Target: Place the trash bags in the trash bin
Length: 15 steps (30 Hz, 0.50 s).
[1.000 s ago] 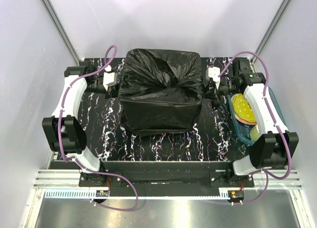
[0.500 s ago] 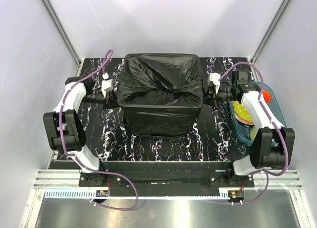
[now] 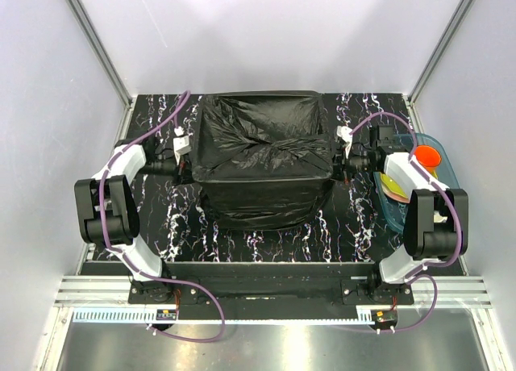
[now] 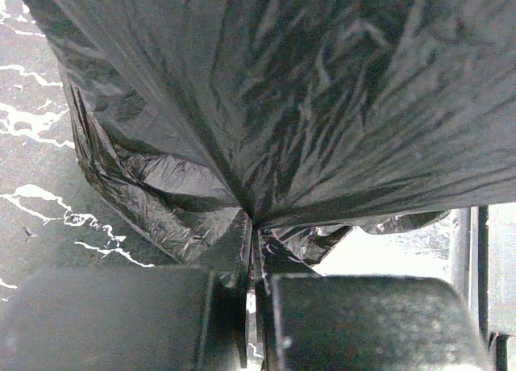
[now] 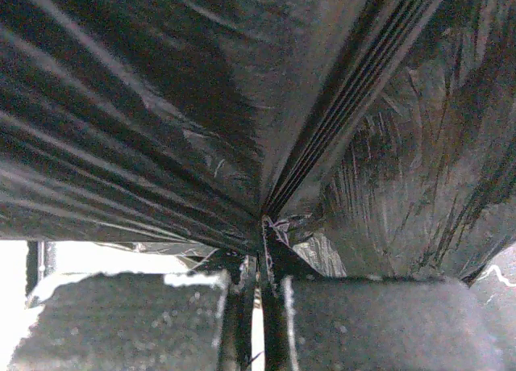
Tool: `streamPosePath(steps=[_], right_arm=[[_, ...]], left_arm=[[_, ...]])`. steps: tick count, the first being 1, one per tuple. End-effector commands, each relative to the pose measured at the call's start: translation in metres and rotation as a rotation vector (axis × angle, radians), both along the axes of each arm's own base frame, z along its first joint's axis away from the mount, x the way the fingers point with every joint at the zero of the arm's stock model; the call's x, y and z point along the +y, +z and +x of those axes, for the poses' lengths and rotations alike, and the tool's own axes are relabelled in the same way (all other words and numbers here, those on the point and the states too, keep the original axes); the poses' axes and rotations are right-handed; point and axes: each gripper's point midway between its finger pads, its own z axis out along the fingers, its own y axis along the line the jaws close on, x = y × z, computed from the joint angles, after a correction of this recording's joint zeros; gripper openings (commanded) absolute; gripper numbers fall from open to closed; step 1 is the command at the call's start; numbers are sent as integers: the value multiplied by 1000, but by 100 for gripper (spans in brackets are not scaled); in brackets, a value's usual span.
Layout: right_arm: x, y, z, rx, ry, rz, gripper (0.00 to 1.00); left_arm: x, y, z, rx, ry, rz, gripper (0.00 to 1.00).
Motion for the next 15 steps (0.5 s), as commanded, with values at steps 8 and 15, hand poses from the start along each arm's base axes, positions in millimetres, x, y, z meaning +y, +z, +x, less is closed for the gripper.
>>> streamPosePath(steps=[8, 15], right_arm=[[-25, 19, -25, 110, -84, -84, 91], [-60, 90, -36, -91, -151, -136, 96]], left_arm=[[30, 44, 0, -135, 64, 145, 55], [65, 122, -28, -289, 133, 102, 98]])
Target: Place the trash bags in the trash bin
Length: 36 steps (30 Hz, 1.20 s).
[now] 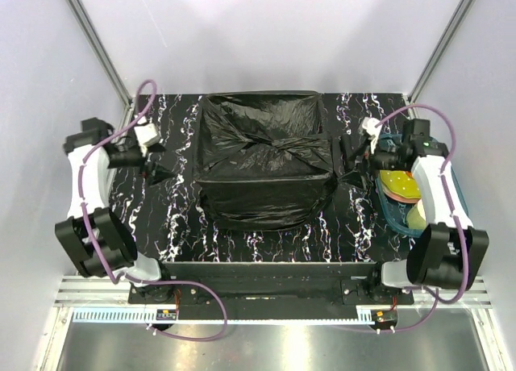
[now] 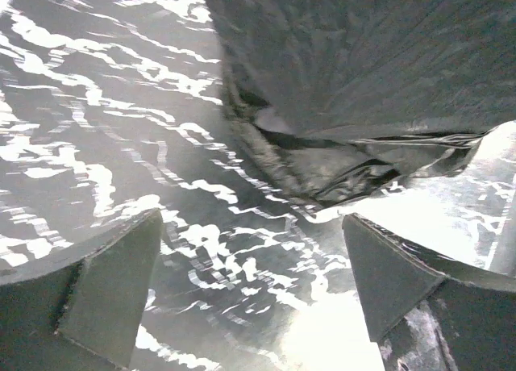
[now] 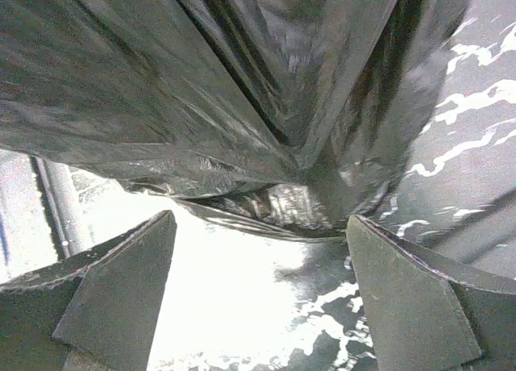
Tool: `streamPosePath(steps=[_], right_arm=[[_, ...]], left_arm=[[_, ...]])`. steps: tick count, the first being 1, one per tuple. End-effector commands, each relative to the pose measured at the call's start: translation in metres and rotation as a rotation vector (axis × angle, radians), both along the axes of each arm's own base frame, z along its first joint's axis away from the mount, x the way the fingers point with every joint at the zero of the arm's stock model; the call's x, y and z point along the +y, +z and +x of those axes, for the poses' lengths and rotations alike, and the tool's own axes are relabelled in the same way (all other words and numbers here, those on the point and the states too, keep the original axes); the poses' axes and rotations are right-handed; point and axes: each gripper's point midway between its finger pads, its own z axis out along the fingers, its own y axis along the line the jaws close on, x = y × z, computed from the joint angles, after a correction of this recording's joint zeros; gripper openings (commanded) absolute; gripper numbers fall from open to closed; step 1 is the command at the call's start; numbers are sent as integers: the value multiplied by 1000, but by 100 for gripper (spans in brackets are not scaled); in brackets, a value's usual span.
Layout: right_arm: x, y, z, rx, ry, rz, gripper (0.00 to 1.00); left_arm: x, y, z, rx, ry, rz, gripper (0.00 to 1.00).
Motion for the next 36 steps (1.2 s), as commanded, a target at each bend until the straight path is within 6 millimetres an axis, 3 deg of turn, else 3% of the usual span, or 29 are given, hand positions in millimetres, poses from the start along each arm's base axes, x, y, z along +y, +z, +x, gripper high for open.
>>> streamPosePath(steps=[1, 4, 7, 14, 17, 19, 22, 24, 26, 27, 30, 36], right_arm=[[-4, 62, -13, -184, 56, -34, 96], [8, 94, -9, -260, 104, 45, 96], [20, 109, 8, -312, 150, 48, 95], [46, 110, 20, -382, 277, 19, 93], [61, 114, 16, -424, 339, 27, 85], [68, 119, 17, -461, 361, 32, 72], [73, 123, 23, -464, 350, 53, 47], [74, 121, 25, -446, 346, 60, 36], [72, 115, 29, -422, 338, 56, 9], [72, 110, 28, -410, 335, 48, 0], [71, 92, 26, -356, 326, 47, 0], [70, 60, 34, -232, 270, 75, 0]], left_arm=[[-2, 62, -28, -168, -67, -40, 99], [-17, 81, -27, -253, -107, -95, 98], [-51, 89, -33, -291, -237, -107, 90], [-83, 100, -22, -299, -339, -171, 87], [-92, 99, -18, -296, -373, -177, 86], [-96, 96, -14, -286, -388, -180, 84], [-99, 94, -6, -278, -393, -199, 69], [-101, 93, -3, -262, -392, -216, 45], [-100, 84, -2, -230, -391, -213, 31], [-99, 79, -2, -230, -397, -207, 15], [-97, 67, -2, -196, -390, -210, 0], [-84, 30, 5, -109, -347, -202, 0]])
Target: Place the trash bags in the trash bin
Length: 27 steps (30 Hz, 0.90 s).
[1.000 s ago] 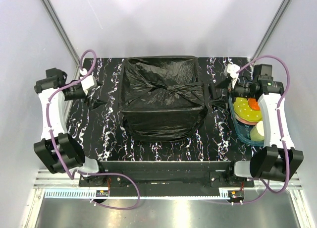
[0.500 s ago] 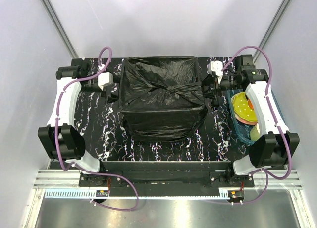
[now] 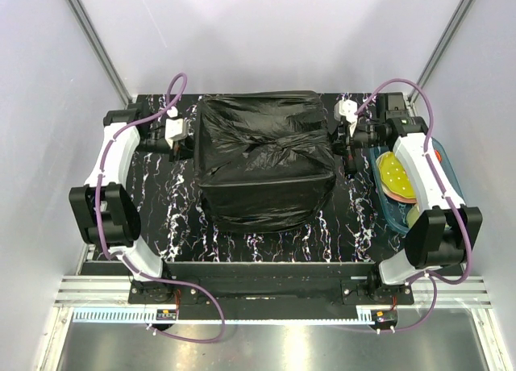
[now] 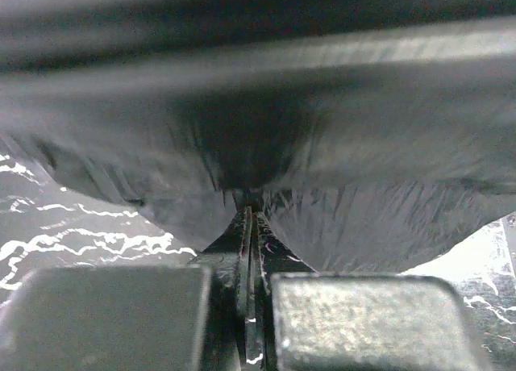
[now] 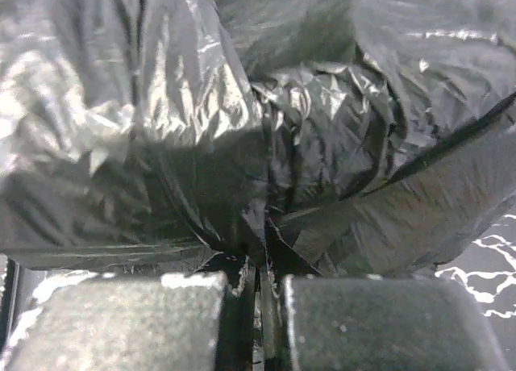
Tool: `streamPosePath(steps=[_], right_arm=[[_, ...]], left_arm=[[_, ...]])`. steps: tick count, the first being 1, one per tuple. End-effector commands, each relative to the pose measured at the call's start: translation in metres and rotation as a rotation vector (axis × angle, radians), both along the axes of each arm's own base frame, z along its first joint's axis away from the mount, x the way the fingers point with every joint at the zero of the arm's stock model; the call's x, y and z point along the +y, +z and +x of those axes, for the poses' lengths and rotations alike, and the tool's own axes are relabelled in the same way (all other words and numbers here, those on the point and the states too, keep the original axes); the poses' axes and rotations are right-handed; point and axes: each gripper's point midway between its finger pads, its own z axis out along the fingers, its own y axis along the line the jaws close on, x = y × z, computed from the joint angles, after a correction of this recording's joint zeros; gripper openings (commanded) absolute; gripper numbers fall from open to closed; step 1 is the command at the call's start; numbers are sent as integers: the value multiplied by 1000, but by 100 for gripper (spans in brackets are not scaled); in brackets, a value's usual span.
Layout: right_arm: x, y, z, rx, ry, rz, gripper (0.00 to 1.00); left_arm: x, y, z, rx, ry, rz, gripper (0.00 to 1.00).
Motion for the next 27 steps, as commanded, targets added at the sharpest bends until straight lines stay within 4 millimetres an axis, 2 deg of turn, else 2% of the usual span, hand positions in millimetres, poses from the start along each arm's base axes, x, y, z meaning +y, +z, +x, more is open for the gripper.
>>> streamPosePath(steps=[1, 7, 12, 16, 17, 18, 20, 21, 22, 23, 25, 26, 27], right_arm=[[0, -24, 10, 103, -40, 30, 0], [3, -50, 16, 219, -81, 75, 0], [5, -72, 20, 309, -123, 110, 0], [6, -93, 18, 379, -139, 122, 0], [6, -98, 15, 398, -143, 121, 0], [6, -98, 15, 401, -144, 121, 0], [6, -96, 14, 407, -148, 123, 0], [7, -93, 14, 407, -149, 123, 1], [6, -88, 14, 396, -150, 124, 10], [6, -79, 18, 369, -153, 122, 40], [4, -66, 19, 336, -159, 121, 53], [2, -58, 21, 309, -168, 115, 62], [-1, -50, 21, 291, -179, 114, 68]], left_arm=[[7, -18, -10, 127, 22, -35, 0], [16, -49, -7, 193, 56, -5, 0], [18, -74, -13, 249, 81, 22, 0], [20, -82, -13, 270, 93, 24, 0], [20, -78, -14, 267, 95, 15, 0], [24, -76, -13, 266, 109, 8, 8], [29, -59, -13, 253, 131, -9, 33], [35, -53, -14, 259, 151, -11, 50], [39, -43, -11, 231, 165, -7, 54], [44, -34, -14, 203, 183, 16, 58], [58, -21, -11, 146, 233, 47, 66], [66, -13, -14, 141, 286, 78, 74], [73, -7, -5, 91, 319, 104, 90]])
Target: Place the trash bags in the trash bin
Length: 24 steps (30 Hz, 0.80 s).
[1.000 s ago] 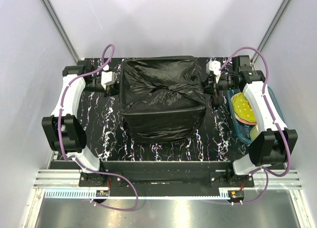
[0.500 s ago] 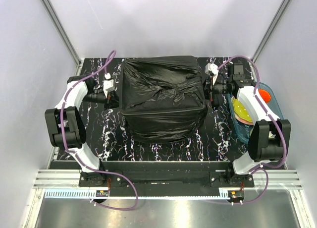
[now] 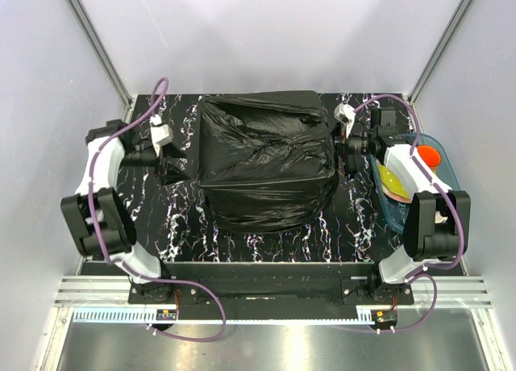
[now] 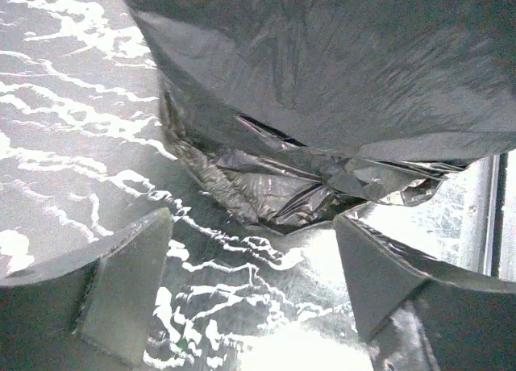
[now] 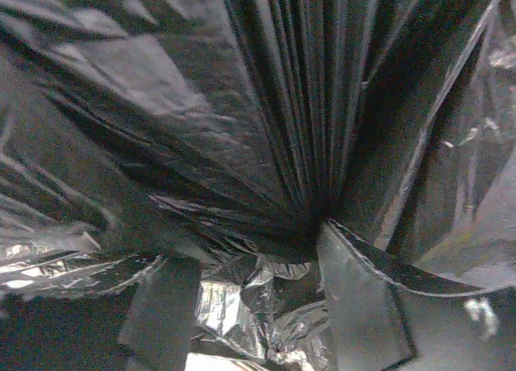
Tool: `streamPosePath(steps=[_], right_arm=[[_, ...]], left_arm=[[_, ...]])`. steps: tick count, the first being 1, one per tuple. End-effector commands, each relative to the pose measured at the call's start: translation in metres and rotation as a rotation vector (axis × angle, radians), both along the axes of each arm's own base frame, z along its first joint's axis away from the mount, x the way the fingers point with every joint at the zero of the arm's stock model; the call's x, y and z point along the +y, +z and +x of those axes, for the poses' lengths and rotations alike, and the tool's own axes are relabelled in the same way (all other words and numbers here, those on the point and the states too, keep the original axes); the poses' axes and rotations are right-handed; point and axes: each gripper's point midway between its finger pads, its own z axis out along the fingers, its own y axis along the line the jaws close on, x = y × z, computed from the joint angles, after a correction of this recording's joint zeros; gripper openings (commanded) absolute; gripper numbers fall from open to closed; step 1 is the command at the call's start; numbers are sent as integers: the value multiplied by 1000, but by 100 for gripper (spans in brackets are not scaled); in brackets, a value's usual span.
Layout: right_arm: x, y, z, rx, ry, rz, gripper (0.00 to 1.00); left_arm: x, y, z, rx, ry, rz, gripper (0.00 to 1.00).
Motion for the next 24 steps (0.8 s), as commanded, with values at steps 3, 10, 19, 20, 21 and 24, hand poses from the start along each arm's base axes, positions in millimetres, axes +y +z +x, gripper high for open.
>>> streamPosePath(steps=[3, 10, 19, 20, 21, 24], right_arm=[[-19, 22, 6, -29, -106, -99, 79], [-33, 39, 2, -73, -127, -170, 85], [-36, 73, -8, -163, -46, -152, 85], [-35, 74, -12, -156, -36, -151, 85], [-34, 77, -12, -166, -28, -148, 85], [-29, 86, -15, -208, 3, -143, 84]], left_arm=[[38, 76, 20, -237, 223, 164, 99], [39, 133, 20, -439, 285, 23, 99], [-29, 105, -15, -481, -65, -106, 98], [-37, 104, -18, -471, -93, -127, 98], [-42, 106, -20, -466, -108, -144, 98], [-54, 118, -26, -466, -147, -229, 98]])
